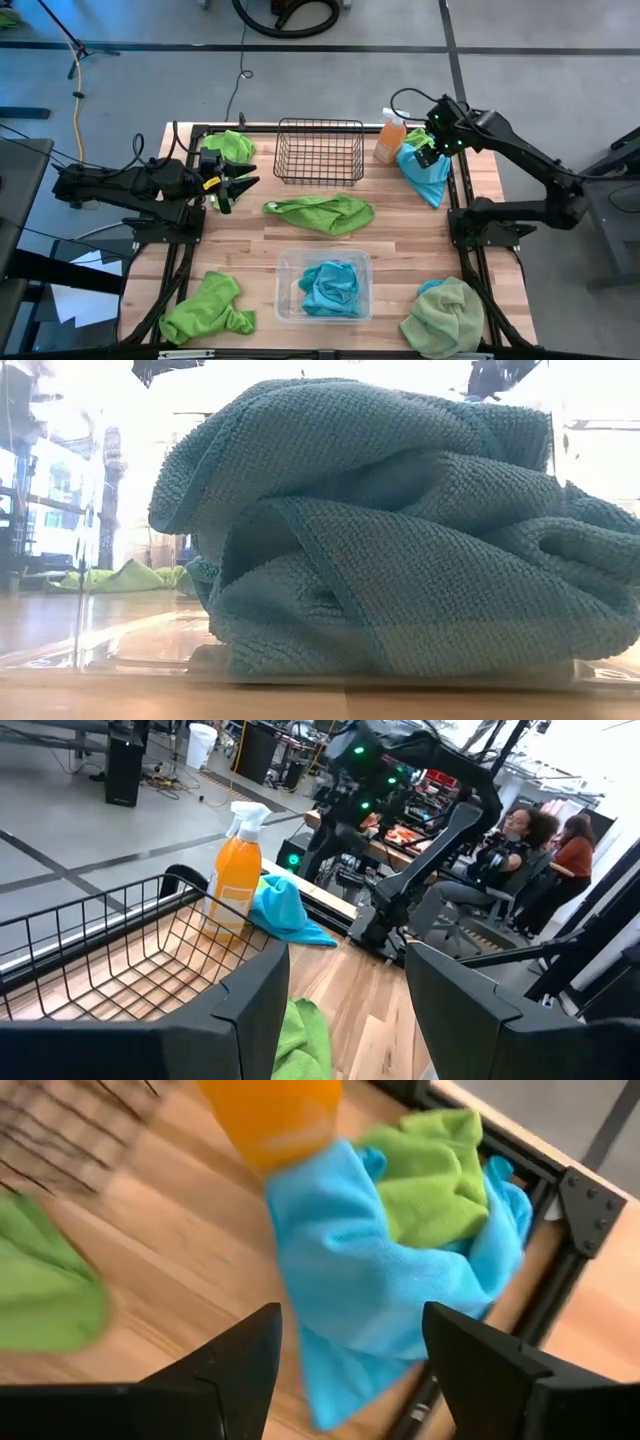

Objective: Sort microfiber towel by color & place in baskets
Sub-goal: Put the top blue towel into the transparent bin

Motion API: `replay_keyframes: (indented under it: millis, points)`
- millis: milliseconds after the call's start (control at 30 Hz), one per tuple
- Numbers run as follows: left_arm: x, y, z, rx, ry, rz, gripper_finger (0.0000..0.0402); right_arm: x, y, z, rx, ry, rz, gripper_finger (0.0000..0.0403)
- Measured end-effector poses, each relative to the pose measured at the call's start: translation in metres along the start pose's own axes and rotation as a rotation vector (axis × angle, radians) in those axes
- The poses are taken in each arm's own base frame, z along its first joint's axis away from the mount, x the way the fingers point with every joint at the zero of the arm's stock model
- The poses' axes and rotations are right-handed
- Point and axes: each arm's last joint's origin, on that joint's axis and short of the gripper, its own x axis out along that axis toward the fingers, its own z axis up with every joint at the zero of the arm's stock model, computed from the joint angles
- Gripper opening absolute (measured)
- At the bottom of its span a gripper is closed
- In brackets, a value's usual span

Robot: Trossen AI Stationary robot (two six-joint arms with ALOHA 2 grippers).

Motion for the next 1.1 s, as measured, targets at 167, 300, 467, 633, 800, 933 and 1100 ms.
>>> replay_keyframes:
  millis: [167, 300, 467, 633, 800, 933, 1100]
  points:
    - [0.0, 0.0, 0.0, 0.0, 0.0, 0.0, 0.0188, 0.015, -0.002, 0.007, -0.126, 0.081, -0.013, 0.0241]
    - [0.0, 0.0, 0.0, 0.0, 0.0, 0.0, 0.0188, 0.028, 0.0, 0.012, -0.221, 0.141, -0.013, 0.0241]
    - [0.0, 0.0, 0.0, 0.0, 0.0, 0.0, 0.0188, 0.048, 0.002, 0.02, -0.285, 0.219, -0.022, 0.0241]
    - [0.0, 0.0, 0.0, 0.0, 0.0, 0.0, 0.0188, 0.066, 0.004, 0.028, -0.349, 0.27, -0.067, 0.0241]
    - [0.0, 0.0, 0.0, 0.0, 0.0, 0.0, 0.0188, 0.077, 0.005, 0.032, -0.404, 0.3, -0.086, 0.0241]
    - [0.0, 0.0, 0.0, 0.0, 0.0, 0.0, 0.0188, 0.084, 0.006, 0.037, -0.434, 0.282, -0.088, 0.0241]
    - [0.0, 0.0, 0.0, 0.001, 0.0, 0.0, 0.0188, 0.092, 0.007, 0.04, -0.46, 0.29, -0.094, 0.0241]
